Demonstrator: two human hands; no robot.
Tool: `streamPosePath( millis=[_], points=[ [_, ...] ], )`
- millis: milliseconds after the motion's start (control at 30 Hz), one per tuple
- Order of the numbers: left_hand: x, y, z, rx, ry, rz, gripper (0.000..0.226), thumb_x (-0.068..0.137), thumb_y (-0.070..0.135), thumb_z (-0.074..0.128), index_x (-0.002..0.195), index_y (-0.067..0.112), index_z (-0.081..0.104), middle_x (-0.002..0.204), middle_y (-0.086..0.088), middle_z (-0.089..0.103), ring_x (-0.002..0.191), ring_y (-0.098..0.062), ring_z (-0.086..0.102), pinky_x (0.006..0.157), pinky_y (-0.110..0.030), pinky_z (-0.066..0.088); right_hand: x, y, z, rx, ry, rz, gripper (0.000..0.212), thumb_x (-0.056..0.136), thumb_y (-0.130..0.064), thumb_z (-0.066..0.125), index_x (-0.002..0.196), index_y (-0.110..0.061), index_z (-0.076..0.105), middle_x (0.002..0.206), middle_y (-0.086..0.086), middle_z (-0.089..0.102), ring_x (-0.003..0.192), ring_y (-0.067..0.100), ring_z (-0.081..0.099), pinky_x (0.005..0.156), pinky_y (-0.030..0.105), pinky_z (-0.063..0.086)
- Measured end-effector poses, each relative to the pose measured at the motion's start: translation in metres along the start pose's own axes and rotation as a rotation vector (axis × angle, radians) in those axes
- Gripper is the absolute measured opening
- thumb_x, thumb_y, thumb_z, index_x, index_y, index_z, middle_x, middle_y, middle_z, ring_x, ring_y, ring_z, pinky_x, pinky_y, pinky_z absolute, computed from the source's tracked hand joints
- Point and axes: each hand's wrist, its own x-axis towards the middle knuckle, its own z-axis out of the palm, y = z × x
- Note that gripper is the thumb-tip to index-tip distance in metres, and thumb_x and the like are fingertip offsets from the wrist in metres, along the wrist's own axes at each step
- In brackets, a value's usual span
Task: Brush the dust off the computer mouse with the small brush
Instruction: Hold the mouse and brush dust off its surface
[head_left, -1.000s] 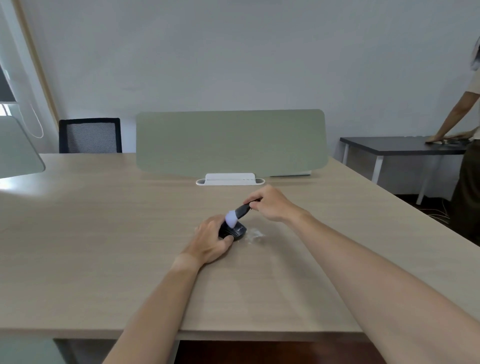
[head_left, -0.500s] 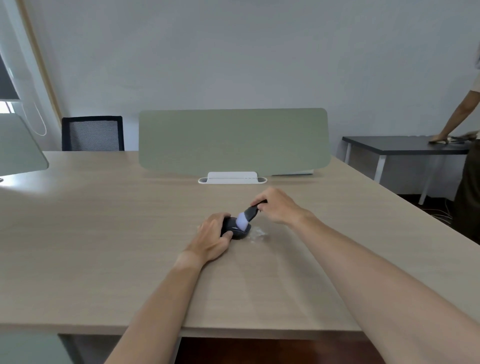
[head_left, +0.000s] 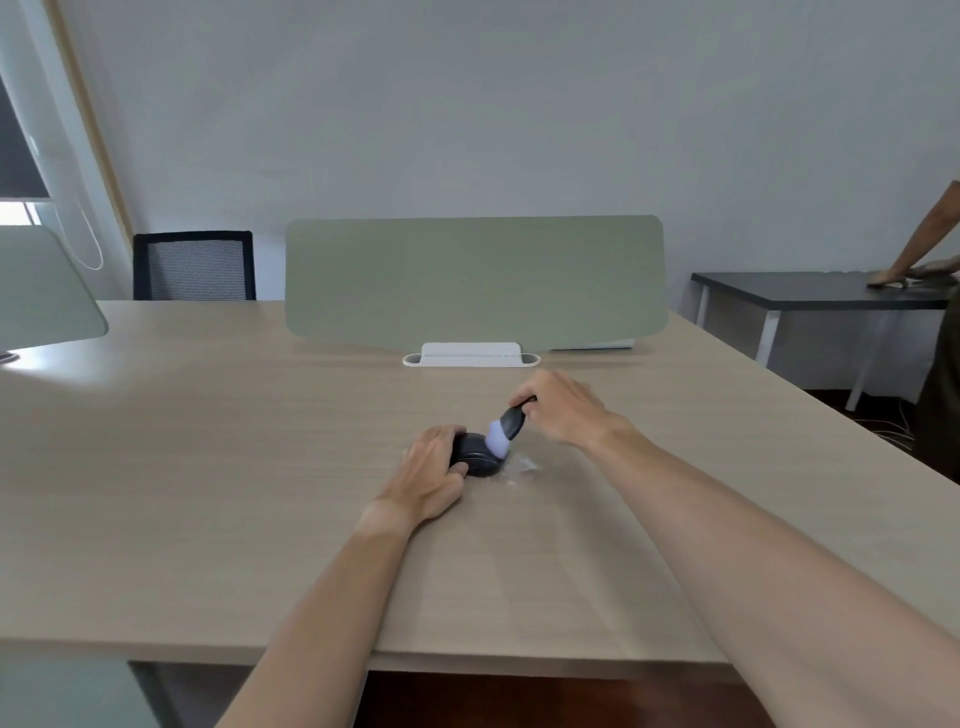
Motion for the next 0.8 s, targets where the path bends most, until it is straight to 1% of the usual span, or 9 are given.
streamPosePath(
  millis=[67,167,267,433,500,600,667,733,800],
  points=[
    [0.0,0.001,0.0,0.005,0.009,-0.003,0.05,0.086,0.016,0.055,0.135,0.015,0.044,0.135,-0.008,0.048,0.13,-0.026,0.04,0.111,-0.043,0.031,0.001,0.002,-0.004,-0.057,0.055,0.015,0.04,0.09,-0.007,0.049,0.114,-0.028,0.073,0.126,-0.001,0.068,0.117,0.028,0.06,0.093,0.034,0.044],
    [0.001,0.001,0.001,0.01,0.028,-0.01,0.047,0.085,0.016,0.056,0.13,0.013,0.047,0.13,-0.01,0.051,0.125,-0.028,0.043,0.107,-0.044,0.034,0.003,-0.006,-0.004,0.165,0.125,-0.045,0.035,0.091,-0.006,0.052,0.113,-0.021,0.075,0.121,0.001,0.07,0.111,0.021,0.063,0.091,0.03,0.048],
    [0.001,0.001,0.003,0.0,0.089,-0.031,0.035,0.083,0.015,0.058,0.117,0.008,0.053,0.118,-0.012,0.055,0.117,-0.031,0.047,0.1,-0.043,0.038,0.001,-0.019,0.004,0.373,0.008,-0.146,0.033,0.089,0.002,0.055,0.113,-0.008,0.075,0.112,0.007,0.075,0.098,0.014,0.065,0.08,0.017,0.046],
    [-0.001,0.004,0.003,0.014,0.096,-0.058,0.045,0.085,0.018,0.057,0.128,0.012,0.051,0.127,-0.012,0.052,0.124,-0.031,0.043,0.107,-0.042,0.033,-0.003,-0.003,0.007,0.152,-0.038,-0.142,0.046,0.083,0.002,0.05,0.112,-0.023,0.076,0.113,-0.001,0.075,0.107,0.024,0.065,0.093,0.036,0.052],
    [-0.001,0.004,0.004,0.033,0.089,-0.066,0.046,0.086,0.019,0.056,0.131,0.012,0.048,0.128,-0.012,0.051,0.125,-0.031,0.042,0.107,-0.041,0.032,-0.005,0.009,0.005,0.1,-0.013,-0.108,0.051,0.078,0.003,0.047,0.107,-0.027,0.076,0.104,-0.001,0.074,0.098,0.026,0.063,0.085,0.036,0.053],
    [0.001,0.004,0.004,0.032,0.09,-0.071,0.045,0.086,0.02,0.056,0.129,0.013,0.049,0.126,-0.011,0.051,0.124,-0.03,0.042,0.106,-0.041,0.032,-0.003,0.009,0.002,0.277,0.012,-0.117,0.046,0.073,0.007,0.046,0.101,-0.012,0.077,0.093,0.014,0.075,0.075,0.014,0.052,0.067,0.029,0.043],
    [0.002,0.004,0.003,0.023,0.087,-0.07,0.04,0.084,0.018,0.056,0.123,0.011,0.052,0.122,-0.012,0.054,0.12,-0.031,0.044,0.104,-0.042,0.035,-0.003,0.001,0.001,0.423,-0.014,-0.14,0.047,0.072,0.01,0.049,0.101,-0.011,0.079,0.073,0.001,0.075,0.064,0.006,0.045,0.06,0.024,0.039],
    [0.002,0.002,0.003,0.023,0.101,-0.067,0.03,0.083,0.016,0.056,0.111,0.007,0.054,0.114,-0.014,0.056,0.114,-0.033,0.048,0.097,-0.042,0.039,-0.005,-0.006,0.004,0.434,-0.061,-0.176,0.05,0.07,0.009,0.05,0.099,-0.017,0.08,0.055,-0.015,0.062,0.055,0.003,0.04,0.054,0.017,0.037],
    [0.001,0.002,0.003,0.027,0.111,-0.069,0.03,0.083,0.017,0.056,0.112,0.007,0.055,0.114,-0.014,0.056,0.113,-0.034,0.049,0.096,-0.04,0.04,-0.01,-0.01,0.005,0.33,-0.104,-0.218,0.035,0.069,0.008,0.049,0.083,-0.007,0.077,0.054,-0.007,0.045,0.057,0.01,0.03,0.053,0.024,0.033]
  ],
)
